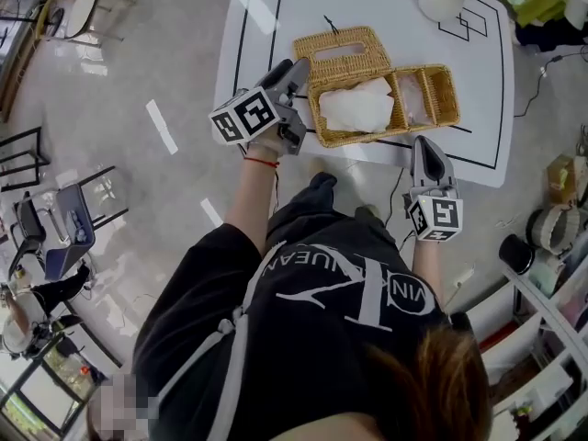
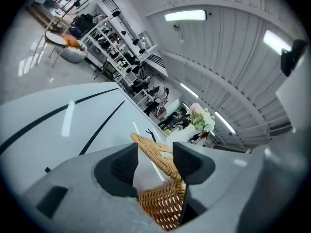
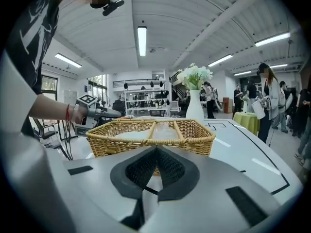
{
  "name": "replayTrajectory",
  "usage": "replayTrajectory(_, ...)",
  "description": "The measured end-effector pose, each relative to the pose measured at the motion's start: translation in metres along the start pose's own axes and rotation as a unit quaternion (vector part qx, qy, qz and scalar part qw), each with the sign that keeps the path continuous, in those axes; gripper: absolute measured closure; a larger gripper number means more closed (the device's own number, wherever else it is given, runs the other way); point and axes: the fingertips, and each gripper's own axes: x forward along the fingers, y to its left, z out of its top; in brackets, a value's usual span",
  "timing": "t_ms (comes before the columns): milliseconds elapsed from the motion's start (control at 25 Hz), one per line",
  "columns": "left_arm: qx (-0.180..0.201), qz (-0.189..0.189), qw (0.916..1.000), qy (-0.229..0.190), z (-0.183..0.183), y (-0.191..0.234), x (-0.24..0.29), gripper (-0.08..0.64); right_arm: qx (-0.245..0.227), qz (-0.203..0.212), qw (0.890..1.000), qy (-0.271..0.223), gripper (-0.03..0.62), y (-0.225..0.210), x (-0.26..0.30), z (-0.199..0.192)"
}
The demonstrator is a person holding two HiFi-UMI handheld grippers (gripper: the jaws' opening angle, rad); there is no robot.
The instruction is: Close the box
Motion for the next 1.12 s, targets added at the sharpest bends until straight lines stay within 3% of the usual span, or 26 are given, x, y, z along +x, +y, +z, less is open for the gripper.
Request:
replayTrajectory(160,-0.039,-0.013,0.9991,0.007,-0.004,0.001,0.010,0.348,0.003,-0.011,1.000,0.003,0.595,-0.001,-0.001,-0.001)
replayTrajectory(520,-0.074,-0.021,0.9970,0.013,-0.008,0.004,0.014,0.362,0.006,-0.020,1.000,0.009,0.595,0.004,-0.006,-0.006)
replayTrajectory(840,-0.142,-0.015,0.9898,0.007,-0.012,0.008,0.012,0.360,0.007,-0.026,1.000,0.012,0.595,0.010,-0.017,-0.009)
replayTrajectory(960,-0.177,-0.021,0.9840,0.004,-0.012,0.007,0.012,0.406,0.010,-0.032,0.999,0.017,0.595,0.010,-0.024,-0.014)
replayTrajectory(1040,-0.162,-0.024,0.9864,0.001,-0.010,0.004,0.012,0.413,0.011,-0.037,0.999,0.020,0.595,0.010,-0.028,-0.016)
replayTrajectory(1120,-0.115,-0.027,0.9930,0.000,-0.005,-0.002,0.010,0.416,0.013,-0.040,0.999,0.021,0.595,0.009,-0.031,-0.018)
